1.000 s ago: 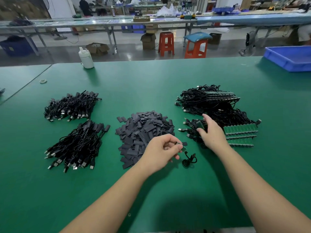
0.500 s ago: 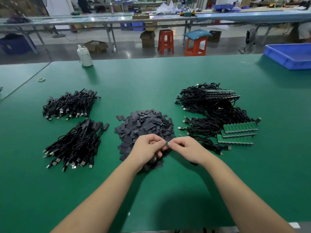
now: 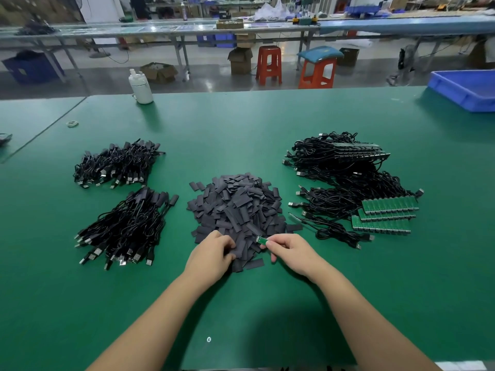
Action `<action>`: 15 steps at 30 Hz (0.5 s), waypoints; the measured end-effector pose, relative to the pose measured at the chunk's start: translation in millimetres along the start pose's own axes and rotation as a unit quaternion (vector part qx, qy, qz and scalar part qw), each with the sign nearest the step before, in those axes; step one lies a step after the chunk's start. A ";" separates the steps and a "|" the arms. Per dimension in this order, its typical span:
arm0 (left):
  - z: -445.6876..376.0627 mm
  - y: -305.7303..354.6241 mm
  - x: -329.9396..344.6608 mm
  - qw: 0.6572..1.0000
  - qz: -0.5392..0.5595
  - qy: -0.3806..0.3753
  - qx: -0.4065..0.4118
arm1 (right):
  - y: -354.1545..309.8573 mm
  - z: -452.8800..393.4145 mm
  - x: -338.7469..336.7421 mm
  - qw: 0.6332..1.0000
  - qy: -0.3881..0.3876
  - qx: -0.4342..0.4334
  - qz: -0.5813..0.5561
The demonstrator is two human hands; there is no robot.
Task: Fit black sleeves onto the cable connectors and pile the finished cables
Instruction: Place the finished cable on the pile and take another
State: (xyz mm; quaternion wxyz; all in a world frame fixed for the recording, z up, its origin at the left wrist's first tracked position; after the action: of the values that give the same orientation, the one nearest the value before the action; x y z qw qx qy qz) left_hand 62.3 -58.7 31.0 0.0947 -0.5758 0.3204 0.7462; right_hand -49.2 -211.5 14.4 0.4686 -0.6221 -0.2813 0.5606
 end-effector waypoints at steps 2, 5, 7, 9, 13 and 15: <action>2.0 -3.8 2.2 1.000 0.011 0.009 -0.002 | 0.2 1.6 6.6 1.000 -0.007 0.000 -0.018; 4.7 -0.9 -1.5 0.999 0.011 0.035 0.011 | 2.6 6.6 14.8 0.999 -0.017 -0.004 -0.032; 6.4 2.8 -6.9 0.998 0.022 0.051 0.022 | 4.6 9.9 15.9 0.998 -0.013 -0.001 -0.069; 8.4 9.0 -13.7 0.996 0.043 0.065 0.041 | 8.1 11.8 15.2 0.993 -0.007 0.014 -0.121; 10.9 9.5 -14.7 0.971 0.240 0.011 0.010 | 11.1 12.1 19.8 0.987 -0.026 0.043 -0.151; 13.9 10.2 -4.3 0.942 0.332 -0.038 -0.009 | 12.4 11.9 21.7 0.986 -0.039 0.057 -0.154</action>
State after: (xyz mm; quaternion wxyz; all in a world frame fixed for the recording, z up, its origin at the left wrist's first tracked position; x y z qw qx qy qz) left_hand 47.4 -57.5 40.6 -0.1521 -0.4087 0.4828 0.7594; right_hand -58.2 -194.3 -5.4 0.5723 -0.5218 -0.3592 0.5207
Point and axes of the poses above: each hand's wrist, its own z-axis away from the middle knuckle, its own x-axis out of the palm, y = z × x, the point moved 10 cm from there along -z, towards the middle knuckle, and after that the axes turned 9 degrees about -x, right-handed, at the moved point
